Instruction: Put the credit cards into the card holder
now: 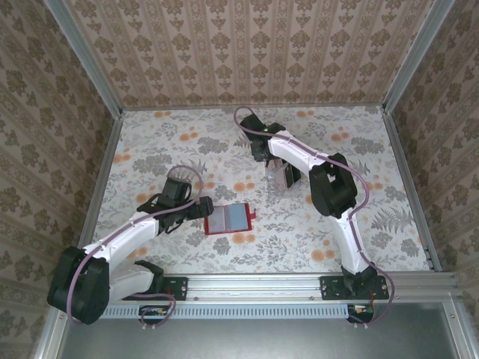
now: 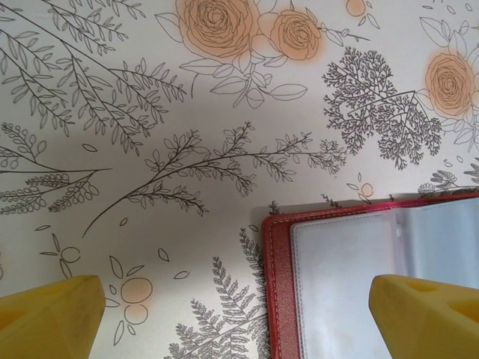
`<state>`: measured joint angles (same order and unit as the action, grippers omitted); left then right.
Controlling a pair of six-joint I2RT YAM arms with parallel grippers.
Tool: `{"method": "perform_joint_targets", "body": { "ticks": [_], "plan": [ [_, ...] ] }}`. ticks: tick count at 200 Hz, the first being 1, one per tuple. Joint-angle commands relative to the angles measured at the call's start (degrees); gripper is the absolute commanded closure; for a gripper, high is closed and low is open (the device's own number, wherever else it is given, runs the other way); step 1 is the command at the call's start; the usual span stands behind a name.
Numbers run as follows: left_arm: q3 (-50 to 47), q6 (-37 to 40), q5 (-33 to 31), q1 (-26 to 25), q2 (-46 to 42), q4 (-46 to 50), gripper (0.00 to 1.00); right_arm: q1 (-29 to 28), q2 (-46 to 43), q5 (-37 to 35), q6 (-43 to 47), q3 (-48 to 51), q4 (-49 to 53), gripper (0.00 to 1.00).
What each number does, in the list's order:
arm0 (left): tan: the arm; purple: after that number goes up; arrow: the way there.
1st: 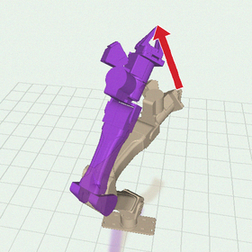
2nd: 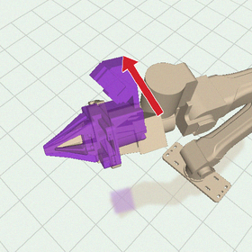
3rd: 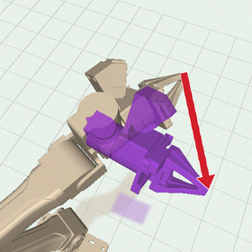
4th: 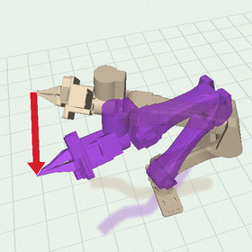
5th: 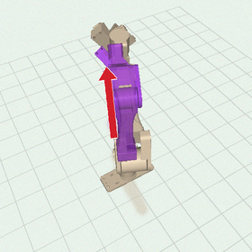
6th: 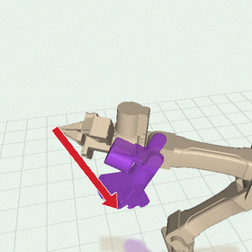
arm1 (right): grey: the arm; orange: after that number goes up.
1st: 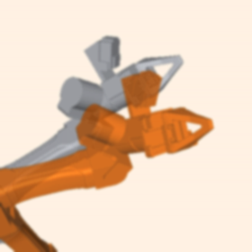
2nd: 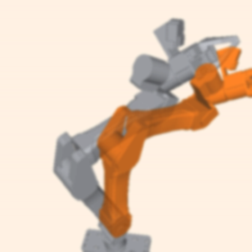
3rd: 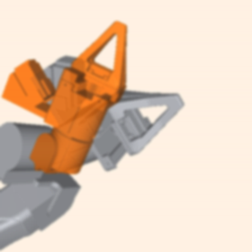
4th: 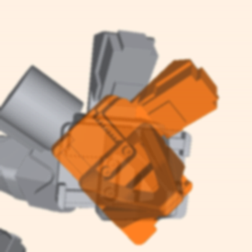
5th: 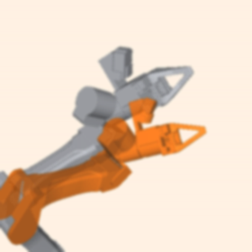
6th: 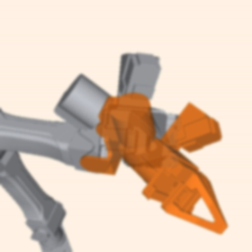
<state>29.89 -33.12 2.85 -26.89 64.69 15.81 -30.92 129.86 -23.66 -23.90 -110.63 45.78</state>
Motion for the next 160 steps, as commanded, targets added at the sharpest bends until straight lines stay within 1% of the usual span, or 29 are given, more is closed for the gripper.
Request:
{"method": "perform_joint_targets", "body": {
  "ticks": [1,40,88,140,160],
  "plan": [
    [0.0,1.0,0.6,0.4,0.1,-0.3,0.00,0.3,1.8,-2.0,1.0,-2.3,3.5,0.57],
    [-0.1,0.9,0.6,0.4,-0.3,-0.2,0.00,0.3,3.0,-1.5,1.0,-2.7,4.1,0.57],
    [-0.1,0.8,0.5,0.4,-0.6,0.0,0.00,0.2,3.3,0.8,0.4,-2.8,3.8,0.58],
    [-0.4,0.8,0.5,0.5,-0.9,-0.1,0.00,0.4,0.5,1.6,-0.6,-1.2,1.9,0.60],
    [-0.4,0.8,0.5,0.4,-0.7,-0.2,0.00,0.6,-0.2,2.2,-0.9,-1.1,1.3,0.63]
  ]
}}
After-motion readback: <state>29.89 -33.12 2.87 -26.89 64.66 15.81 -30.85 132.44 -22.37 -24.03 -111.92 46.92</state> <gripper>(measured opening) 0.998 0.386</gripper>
